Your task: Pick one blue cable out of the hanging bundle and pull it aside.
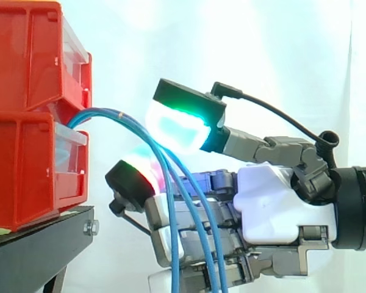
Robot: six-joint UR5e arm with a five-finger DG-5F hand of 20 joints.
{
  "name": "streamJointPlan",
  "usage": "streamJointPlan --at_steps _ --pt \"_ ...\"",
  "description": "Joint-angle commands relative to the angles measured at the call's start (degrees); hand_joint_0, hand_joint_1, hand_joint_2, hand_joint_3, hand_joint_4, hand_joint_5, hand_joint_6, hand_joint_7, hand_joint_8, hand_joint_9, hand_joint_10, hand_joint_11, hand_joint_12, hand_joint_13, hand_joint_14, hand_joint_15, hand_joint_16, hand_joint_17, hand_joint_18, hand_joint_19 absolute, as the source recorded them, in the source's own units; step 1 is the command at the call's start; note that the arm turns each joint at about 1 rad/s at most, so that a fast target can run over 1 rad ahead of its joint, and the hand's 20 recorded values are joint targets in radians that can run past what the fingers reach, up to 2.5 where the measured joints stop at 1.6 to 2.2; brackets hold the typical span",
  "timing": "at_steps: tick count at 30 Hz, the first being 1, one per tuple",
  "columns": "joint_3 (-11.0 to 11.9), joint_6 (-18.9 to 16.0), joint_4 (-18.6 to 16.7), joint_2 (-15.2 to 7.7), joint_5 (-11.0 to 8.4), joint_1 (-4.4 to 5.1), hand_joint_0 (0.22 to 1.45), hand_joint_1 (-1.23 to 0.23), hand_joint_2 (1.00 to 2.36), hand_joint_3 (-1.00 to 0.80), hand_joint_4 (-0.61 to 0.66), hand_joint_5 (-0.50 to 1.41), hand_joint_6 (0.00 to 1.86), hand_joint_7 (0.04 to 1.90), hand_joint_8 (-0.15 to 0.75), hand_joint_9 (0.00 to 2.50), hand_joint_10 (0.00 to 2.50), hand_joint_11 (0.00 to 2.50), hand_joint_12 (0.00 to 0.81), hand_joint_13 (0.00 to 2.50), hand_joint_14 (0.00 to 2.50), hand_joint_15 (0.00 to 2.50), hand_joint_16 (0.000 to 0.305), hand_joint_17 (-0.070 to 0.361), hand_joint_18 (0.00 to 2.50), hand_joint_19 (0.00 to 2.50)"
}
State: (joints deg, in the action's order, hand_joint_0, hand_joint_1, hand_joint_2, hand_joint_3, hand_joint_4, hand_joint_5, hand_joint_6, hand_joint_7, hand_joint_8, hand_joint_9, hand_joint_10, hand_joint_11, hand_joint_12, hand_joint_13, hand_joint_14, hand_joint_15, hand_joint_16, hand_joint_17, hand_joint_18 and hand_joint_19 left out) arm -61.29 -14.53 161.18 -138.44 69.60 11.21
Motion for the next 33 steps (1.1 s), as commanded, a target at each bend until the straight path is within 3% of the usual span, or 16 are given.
streamJointPlan --at_steps 1,5,10,14,19,26,33 --pt "0.64 0.64 1.07 0.01 0.18 -0.40 0.71 -0.90 1.01 -0.33 -0.10 -0.17 0.93 1.17 0.310 0.88 0.03 0.85 0.377 0.93 0.02 0.68 0.040 0.091 0.73 0.57" --pt "0.73 1.17 2.12 0.27 0.18 -0.49 0.80 -0.95 1.00 -0.50 -0.16 -0.17 0.94 1.31 0.296 0.90 0.03 0.84 0.367 0.92 0.02 0.68 0.038 0.085 0.72 0.55" --pt "0.73 1.34 3.00 0.27 0.27 -0.57 0.83 -0.97 1.00 -0.50 -0.22 -0.15 0.94 1.39 0.282 0.94 0.03 0.83 0.352 0.94 0.03 0.67 0.036 0.080 0.73 0.55" --pt "0.73 1.34 3.00 0.27 0.62 -0.66 0.79 -1.00 1.00 -0.50 -0.26 -0.13 0.94 1.38 0.265 0.98 0.03 0.81 0.346 0.95 0.02 0.66 0.035 0.078 0.75 0.54" --pt "0.73 1.34 3.27 0.27 0.62 -0.75 0.72 -1.02 1.00 -0.50 -0.22 -0.11 0.92 1.22 0.261 1.00 0.03 0.80 0.348 0.97 0.03 0.66 0.034 0.077 0.76 0.56" --pt "0.73 1.34 3.79 0.27 1.24 -0.75 0.61 -0.88 1.00 -0.50 -0.21 -0.10 0.89 1.17 0.261 1.06 0.03 0.78 0.353 1.00 0.02 0.68 0.035 0.080 0.79 0.59" --pt "0.73 1.34 4.32 0.27 1.41 -0.75 0.56 -0.70 1.00 -0.46 -0.11 -0.09 0.87 1.13 0.275 1.08 0.03 0.76 0.373 1.00 0.03 0.69 0.040 0.091 0.80 0.63"
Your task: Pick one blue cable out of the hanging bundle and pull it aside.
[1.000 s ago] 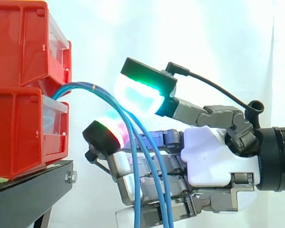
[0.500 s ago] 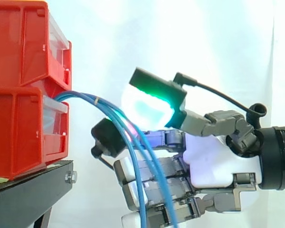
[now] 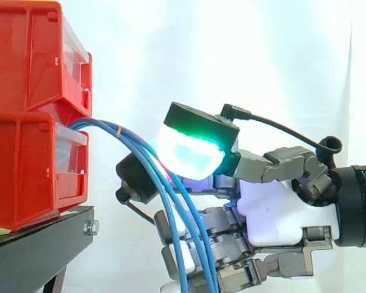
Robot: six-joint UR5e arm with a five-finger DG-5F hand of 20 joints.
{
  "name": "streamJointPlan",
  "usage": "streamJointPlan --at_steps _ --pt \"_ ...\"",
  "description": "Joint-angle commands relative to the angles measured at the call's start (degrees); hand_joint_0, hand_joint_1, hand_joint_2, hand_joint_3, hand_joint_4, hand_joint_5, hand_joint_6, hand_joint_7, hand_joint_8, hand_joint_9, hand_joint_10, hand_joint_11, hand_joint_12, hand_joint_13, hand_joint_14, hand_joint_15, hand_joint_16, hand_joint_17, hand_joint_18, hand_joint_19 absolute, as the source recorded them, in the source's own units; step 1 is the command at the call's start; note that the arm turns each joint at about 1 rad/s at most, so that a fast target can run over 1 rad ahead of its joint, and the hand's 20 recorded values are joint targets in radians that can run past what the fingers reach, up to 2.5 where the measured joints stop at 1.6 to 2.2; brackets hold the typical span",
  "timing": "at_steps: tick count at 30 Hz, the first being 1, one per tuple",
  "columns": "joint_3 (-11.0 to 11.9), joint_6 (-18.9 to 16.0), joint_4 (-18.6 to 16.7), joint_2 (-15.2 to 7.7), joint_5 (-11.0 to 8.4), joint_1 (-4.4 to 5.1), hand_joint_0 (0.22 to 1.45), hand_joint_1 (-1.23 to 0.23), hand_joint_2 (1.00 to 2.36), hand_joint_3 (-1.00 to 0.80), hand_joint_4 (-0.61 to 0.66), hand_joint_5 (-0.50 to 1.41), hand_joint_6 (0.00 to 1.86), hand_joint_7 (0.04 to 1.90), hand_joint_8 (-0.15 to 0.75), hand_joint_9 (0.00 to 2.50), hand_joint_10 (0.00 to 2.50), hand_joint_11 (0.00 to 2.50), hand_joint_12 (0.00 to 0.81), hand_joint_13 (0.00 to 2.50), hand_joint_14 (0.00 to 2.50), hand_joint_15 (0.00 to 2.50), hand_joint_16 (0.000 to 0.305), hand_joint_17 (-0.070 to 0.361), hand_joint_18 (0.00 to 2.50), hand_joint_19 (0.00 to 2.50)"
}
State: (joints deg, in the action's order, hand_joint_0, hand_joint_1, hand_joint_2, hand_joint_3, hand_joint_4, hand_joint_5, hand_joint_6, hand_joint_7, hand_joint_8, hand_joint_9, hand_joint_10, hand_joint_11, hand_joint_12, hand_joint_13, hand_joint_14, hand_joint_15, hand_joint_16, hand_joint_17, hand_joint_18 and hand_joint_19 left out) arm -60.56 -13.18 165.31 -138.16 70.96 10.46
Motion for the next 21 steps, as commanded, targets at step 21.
streamJointPlan --at_steps 21 --pt "-5.01 2.90 -23.19 -7.12 -0.12 0.09 0.40 -0.59 1.00 -0.50 0.12 -0.12 0.82 1.04 0.393 1.06 0.02 0.75 0.440 1.45 0.02 0.97 0.058 0.131 1.01 0.66"
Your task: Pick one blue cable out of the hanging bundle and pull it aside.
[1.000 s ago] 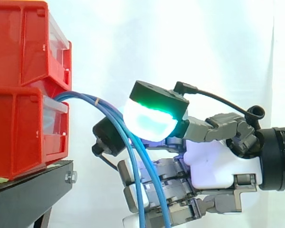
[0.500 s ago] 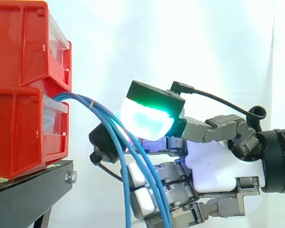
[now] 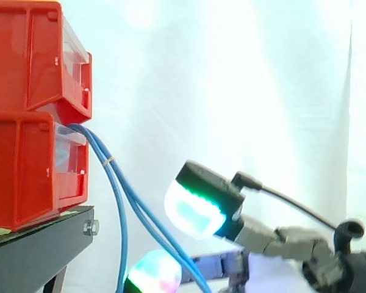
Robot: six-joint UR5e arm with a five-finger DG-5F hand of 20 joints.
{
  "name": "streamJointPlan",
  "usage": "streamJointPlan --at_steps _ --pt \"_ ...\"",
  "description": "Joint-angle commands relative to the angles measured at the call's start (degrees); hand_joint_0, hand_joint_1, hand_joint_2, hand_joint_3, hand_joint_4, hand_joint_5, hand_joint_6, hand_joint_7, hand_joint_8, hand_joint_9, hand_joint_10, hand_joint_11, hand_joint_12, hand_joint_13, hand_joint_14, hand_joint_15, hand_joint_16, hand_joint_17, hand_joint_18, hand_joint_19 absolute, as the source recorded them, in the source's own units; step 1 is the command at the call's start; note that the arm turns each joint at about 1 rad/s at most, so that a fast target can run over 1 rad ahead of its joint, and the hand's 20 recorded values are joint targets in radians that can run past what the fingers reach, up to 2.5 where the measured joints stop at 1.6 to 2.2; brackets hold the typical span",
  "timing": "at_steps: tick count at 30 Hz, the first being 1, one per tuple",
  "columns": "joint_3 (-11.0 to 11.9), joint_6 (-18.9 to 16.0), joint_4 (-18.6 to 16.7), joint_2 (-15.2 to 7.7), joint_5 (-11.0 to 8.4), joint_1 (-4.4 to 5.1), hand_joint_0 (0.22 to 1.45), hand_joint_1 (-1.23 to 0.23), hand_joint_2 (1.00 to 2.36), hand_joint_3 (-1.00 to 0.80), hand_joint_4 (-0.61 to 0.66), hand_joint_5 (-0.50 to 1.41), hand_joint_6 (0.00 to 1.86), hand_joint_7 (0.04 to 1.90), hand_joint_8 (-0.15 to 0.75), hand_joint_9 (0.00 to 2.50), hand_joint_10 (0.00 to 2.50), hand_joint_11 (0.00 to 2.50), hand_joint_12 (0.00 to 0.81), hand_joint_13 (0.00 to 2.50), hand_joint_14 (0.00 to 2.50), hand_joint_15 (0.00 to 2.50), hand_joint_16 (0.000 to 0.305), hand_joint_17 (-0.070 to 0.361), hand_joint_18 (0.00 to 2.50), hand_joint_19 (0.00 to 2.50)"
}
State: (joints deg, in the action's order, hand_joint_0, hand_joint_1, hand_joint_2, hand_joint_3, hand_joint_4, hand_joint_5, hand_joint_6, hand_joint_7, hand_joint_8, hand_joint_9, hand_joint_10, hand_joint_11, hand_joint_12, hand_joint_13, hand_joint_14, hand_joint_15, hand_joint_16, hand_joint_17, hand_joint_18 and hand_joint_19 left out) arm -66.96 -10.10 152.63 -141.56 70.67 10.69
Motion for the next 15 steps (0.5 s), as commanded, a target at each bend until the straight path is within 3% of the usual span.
streamJointPlan --at_steps 1,5,15 --pt "2.27 -0.71 -10.77 -4.60 0.25 -0.14 0.40 -0.58 1.00 -0.50 0.12 -0.12 0.82 1.04 0.394 1.06 0.02 0.75 0.437 1.48 0.02 1.00 0.059 0.132 1.05 0.67" --pt "4.82 -2.64 -10.86 -6.97 0.69 0.04 0.40 -0.57 1.00 -0.50 0.13 -0.13 0.81 1.02 0.395 1.06 0.02 0.77 0.428 1.59 0.02 1.10 0.058 0.131 1.08 0.71" --pt "4.82 -2.64 -10.77 -6.97 0.43 0.39 0.39 -0.55 1.00 -0.50 0.16 -0.16 0.82 0.93 0.400 0.97 0.02 0.74 0.416 1.70 0.02 1.21 0.064 0.144 1.14 0.76"
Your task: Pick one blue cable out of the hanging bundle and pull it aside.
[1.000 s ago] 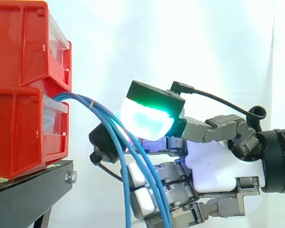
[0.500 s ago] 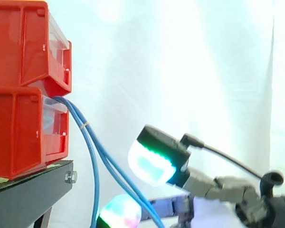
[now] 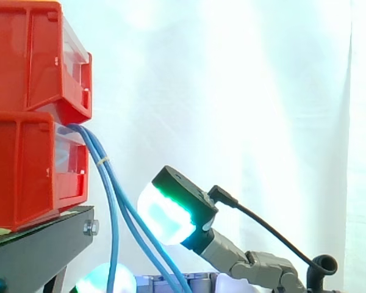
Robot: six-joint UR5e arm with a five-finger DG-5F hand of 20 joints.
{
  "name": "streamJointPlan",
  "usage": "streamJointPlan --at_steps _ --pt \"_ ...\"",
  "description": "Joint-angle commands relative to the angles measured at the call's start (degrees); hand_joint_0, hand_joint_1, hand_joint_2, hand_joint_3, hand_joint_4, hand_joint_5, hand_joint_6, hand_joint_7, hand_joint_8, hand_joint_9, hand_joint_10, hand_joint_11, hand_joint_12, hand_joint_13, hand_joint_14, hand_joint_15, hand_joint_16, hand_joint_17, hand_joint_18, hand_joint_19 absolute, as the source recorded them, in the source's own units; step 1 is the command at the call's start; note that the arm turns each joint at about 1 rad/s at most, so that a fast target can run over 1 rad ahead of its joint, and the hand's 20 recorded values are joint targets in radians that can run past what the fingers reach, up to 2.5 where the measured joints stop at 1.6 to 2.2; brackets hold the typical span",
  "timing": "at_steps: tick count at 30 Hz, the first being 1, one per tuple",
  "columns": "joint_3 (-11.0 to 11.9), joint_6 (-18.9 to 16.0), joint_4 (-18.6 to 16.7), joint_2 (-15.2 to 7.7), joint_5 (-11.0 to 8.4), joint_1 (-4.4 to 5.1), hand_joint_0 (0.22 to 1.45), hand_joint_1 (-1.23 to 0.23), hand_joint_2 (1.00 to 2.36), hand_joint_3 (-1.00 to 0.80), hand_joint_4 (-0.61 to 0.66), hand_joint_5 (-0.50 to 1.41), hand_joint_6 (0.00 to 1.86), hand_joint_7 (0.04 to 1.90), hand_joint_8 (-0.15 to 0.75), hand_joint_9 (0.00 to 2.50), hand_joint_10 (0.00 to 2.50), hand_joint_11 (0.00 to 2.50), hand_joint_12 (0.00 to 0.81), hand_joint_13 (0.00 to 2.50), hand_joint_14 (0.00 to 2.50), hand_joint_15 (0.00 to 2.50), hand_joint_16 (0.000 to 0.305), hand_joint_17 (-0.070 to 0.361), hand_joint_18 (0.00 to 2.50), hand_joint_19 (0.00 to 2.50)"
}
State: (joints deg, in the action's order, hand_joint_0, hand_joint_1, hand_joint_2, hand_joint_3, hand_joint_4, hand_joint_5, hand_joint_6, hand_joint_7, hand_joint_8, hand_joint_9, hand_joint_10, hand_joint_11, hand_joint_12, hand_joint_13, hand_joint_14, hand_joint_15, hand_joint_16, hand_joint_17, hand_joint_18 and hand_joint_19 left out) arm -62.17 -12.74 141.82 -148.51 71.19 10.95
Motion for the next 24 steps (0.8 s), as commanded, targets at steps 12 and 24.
streamJointPlan --at_steps 12,24 --pt "1.00 4.83 4.96 2.00 0.09 -0.05 0.38 -0.56 1.00 -0.50 0.18 -0.16 0.83 0.90 0.404 0.97 0.02 0.75 0.419 1.77 0.01 1.27 0.066 0.149 1.15 0.74" --pt "-2.25 8.70 13.92 8.94 0.09 -0.49 0.46 -0.60 1.00 -0.50 0.13 -0.16 0.83 0.95 0.369 0.97 0.02 0.77 0.351 1.73 0.01 1.32 0.057 0.129 1.06 0.79"
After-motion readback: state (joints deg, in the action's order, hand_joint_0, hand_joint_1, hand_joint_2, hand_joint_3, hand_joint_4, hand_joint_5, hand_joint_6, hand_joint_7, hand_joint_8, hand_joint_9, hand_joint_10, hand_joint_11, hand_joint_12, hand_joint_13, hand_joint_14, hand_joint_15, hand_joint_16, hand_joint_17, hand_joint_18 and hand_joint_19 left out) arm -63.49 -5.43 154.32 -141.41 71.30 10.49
